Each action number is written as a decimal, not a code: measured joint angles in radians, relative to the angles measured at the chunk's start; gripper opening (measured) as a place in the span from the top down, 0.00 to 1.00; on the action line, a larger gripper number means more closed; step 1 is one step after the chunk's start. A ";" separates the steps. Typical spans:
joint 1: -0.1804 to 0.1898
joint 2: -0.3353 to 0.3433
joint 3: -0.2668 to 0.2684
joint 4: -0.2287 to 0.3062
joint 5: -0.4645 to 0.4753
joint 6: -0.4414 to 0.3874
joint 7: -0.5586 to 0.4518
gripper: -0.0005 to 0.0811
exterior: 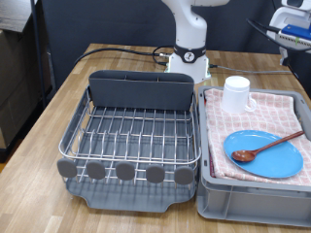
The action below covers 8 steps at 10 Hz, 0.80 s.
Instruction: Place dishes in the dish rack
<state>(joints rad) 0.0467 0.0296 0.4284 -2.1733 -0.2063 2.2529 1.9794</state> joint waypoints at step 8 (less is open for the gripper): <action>-0.002 0.110 -0.042 -0.080 -0.070 0.286 0.075 0.01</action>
<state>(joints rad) 0.0444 0.1396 0.3862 -2.2532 -0.2765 2.5392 2.0543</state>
